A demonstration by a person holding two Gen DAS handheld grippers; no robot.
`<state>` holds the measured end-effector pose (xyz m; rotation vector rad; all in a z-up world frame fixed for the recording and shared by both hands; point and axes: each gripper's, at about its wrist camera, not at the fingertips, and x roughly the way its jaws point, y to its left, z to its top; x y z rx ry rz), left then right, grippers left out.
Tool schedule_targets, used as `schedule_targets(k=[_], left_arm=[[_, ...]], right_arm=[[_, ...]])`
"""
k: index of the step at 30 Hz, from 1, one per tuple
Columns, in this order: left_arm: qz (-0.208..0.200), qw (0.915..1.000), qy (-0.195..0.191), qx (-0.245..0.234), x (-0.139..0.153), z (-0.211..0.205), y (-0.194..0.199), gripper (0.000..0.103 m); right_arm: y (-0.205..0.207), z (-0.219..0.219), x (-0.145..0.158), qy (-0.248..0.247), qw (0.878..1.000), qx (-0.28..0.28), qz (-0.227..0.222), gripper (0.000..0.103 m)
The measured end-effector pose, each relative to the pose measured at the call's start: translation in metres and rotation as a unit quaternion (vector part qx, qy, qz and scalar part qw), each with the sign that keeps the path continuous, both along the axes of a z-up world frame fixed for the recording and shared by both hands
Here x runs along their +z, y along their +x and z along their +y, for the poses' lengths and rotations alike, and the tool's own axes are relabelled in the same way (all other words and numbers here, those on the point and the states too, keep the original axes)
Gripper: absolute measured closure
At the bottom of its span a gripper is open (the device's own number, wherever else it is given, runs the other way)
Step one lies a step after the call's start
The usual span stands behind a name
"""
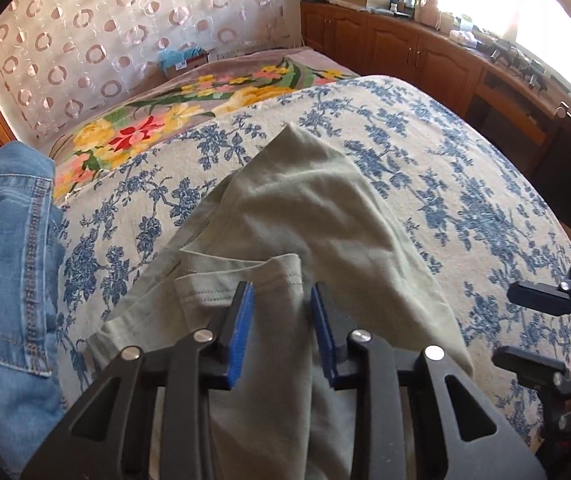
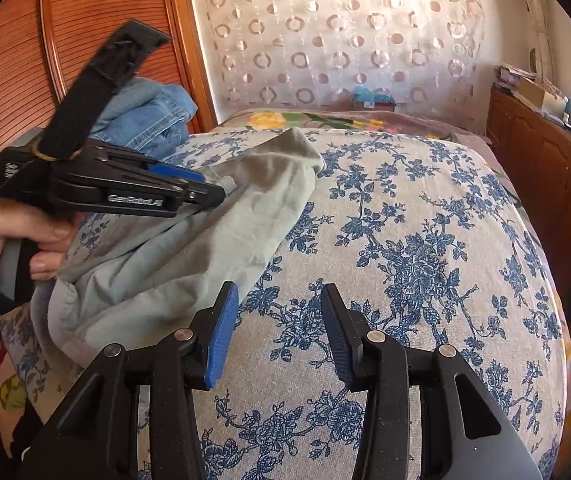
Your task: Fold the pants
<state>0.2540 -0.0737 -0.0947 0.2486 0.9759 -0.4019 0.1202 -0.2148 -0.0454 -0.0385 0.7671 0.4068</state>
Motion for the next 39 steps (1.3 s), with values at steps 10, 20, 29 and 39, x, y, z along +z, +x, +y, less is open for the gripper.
schedule_targets(k=[10, 20, 29, 39], left_arm=[[-0.029, 0.999, -0.015, 0.031, 0.023, 0.038, 0.002, 0.103], [-0.068, 0.9942, 0.0, 0.083, 0.047, 0.096, 0.0, 0.103], [-0.087, 0.9906, -0.03, 0.101, 0.054, 0.119, -0.014, 0.102], [-0.102, 0.9916, -0.031, 0.073, 0.066, 0.109, -0.046, 0.09]], right_arm=[[-0.001, 0.004, 0.0, -0.002, 1.0, 0.002, 0.001, 0.06], [0.0, 0.003, -0.001, -0.003, 1.0, 0.003, 0.002, 0.06], [0.001, 0.003, -0.001, -0.004, 1.0, 0.004, 0.003, 0.06], [0.0, 0.004, -0.001, -0.005, 1.0, 0.005, 0.003, 0.06]])
